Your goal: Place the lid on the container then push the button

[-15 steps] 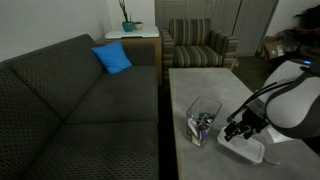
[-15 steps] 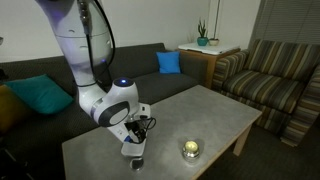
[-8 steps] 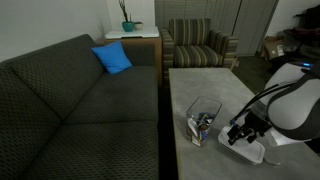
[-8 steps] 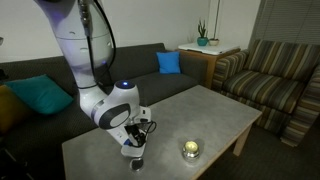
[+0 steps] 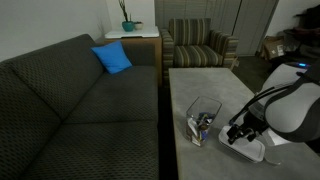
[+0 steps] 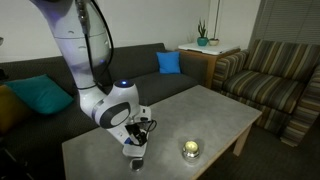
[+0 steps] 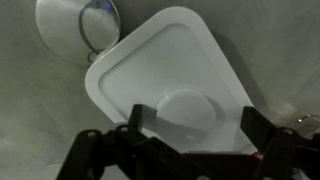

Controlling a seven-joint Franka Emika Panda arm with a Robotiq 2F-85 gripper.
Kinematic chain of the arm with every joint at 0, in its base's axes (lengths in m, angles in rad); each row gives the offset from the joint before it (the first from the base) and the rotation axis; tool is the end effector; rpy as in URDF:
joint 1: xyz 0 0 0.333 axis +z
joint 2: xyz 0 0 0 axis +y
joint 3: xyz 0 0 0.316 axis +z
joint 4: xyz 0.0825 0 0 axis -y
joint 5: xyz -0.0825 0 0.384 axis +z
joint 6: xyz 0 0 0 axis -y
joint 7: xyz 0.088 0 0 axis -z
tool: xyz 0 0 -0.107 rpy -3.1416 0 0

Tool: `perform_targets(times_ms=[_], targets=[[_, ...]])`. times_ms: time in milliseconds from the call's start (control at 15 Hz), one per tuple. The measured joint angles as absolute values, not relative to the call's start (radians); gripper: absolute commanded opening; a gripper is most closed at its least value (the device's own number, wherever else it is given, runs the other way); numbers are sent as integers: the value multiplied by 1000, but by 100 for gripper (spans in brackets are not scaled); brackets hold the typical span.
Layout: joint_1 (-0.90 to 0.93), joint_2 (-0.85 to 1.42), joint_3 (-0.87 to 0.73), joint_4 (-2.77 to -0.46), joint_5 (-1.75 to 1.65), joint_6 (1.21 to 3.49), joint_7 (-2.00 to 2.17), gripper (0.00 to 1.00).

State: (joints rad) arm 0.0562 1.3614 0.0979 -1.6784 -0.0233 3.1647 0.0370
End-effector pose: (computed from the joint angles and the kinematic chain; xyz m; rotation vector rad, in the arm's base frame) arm 0.5431 0.0901 -0.1479 -3.0331 -0.0863 -0.1844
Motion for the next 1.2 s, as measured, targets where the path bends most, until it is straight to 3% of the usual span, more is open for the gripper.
perform_targets(times_ms=[1000, 1067, 1133, 1200], targets=[[49, 1362, 101, -1674, -6, 3165, 56, 100], [47, 1362, 101, -1673, -6, 3165, 56, 97], [44, 1362, 101, -1673, -6, 3165, 56, 73], [42, 1361, 101, -1673, -6, 3165, 56, 72]])
